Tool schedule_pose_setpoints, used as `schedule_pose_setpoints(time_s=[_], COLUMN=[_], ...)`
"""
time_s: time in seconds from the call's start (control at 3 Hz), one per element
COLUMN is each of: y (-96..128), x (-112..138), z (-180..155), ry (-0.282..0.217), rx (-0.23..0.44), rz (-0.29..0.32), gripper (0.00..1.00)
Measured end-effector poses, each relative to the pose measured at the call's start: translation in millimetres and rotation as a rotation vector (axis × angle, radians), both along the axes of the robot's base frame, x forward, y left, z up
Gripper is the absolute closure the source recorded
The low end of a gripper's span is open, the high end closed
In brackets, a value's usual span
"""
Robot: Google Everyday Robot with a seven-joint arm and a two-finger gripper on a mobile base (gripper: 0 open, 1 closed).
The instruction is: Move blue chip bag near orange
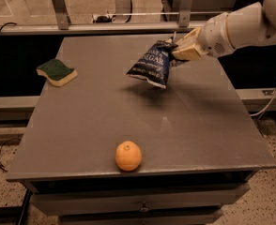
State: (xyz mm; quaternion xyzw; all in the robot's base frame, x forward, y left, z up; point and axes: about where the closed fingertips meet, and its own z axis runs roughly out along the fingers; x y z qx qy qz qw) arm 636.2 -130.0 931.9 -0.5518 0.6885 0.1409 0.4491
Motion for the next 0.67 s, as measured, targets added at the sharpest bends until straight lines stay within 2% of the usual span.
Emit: schedule_pose_setpoints(time_s=[0.67], y=[5], x=[-54], z=[-13], ry=[0.041], rx=[0.027], rz=[0.100], gripper=[1.00])
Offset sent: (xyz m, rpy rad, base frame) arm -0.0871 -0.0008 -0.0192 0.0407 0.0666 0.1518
